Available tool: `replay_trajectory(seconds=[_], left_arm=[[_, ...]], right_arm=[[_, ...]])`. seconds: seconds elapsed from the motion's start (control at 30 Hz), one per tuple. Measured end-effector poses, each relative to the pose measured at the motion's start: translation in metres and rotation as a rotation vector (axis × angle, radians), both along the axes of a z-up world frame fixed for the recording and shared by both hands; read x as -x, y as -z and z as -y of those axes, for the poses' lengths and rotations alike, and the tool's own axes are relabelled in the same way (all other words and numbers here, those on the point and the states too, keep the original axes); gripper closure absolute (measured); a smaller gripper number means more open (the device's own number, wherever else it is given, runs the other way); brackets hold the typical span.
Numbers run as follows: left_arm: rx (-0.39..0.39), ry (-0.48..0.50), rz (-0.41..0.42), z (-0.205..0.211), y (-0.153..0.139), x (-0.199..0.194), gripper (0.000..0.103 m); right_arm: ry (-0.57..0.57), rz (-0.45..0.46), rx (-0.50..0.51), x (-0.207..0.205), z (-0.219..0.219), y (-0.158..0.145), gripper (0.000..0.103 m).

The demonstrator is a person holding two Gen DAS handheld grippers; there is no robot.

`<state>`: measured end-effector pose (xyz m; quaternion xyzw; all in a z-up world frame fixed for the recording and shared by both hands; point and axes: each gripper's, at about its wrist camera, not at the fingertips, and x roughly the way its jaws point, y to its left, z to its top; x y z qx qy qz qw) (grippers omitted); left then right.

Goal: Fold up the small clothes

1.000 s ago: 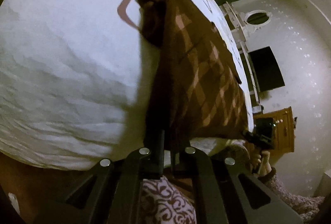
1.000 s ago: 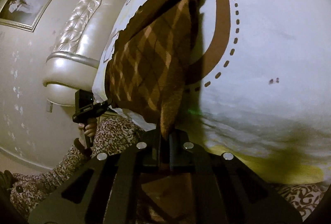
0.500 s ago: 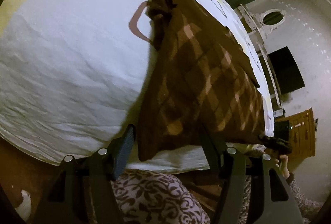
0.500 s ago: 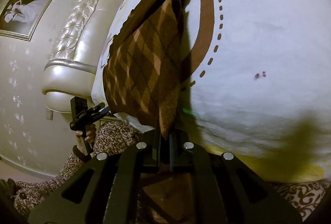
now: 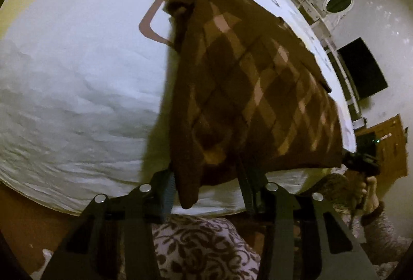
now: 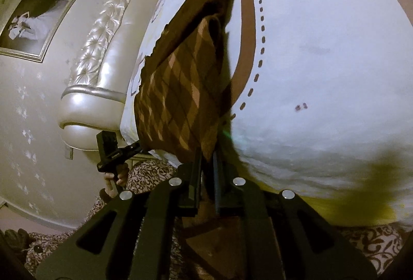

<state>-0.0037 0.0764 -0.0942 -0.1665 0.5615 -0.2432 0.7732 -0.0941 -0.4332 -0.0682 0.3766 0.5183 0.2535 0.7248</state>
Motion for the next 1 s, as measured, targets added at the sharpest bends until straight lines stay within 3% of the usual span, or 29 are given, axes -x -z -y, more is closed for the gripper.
replay_trajectory(seconds=[0.1,0.2,0.23,0.37,0.53,0.6,0.67,0.87,1.0], left_arm=[[0.036,-0.032,-0.003,-0.007,-0.001,-0.001,0.059],[0.033,-0.044,-0.006,-0.012,-0.001,-0.003,0.093],[0.022,-0.050,-0.016,-0.012,0.001,-0.004,0.098],[0.023,-0.064,-0.025,-0.017,0.003,-0.004,0.100],[0.015,-0.074,-0.007,-0.019,-0.001,-0.003,0.100],[0.029,-0.083,-0.002,-0.019,-0.005,-0.003,0.100],[0.048,-0.107,0.010,-0.025,-0.011,-0.002,0.100],[0.173,-0.132,0.050,-0.041,-0.039,0.003,0.100],[0.257,-0.149,0.067,-0.045,-0.057,0.005,0.100]], right_arm=[[-0.002,-0.008,0.005,0.000,0.001,0.002,0.091],[0.014,-0.017,0.007,0.001,0.007,0.003,0.088],[0.020,-0.017,0.006,0.003,0.009,0.004,0.086],[0.035,-0.025,-0.001,0.004,0.016,0.009,0.084],[-0.026,-0.045,0.023,-0.001,-0.003,0.017,0.084],[-0.055,-0.025,0.032,-0.001,-0.011,0.013,0.096],[-0.080,-0.006,0.037,0.001,-0.018,0.009,0.098],[-0.075,0.070,-0.026,0.010,-0.018,-0.022,0.098],[-0.025,0.121,-0.140,0.012,-0.008,-0.044,0.098]])
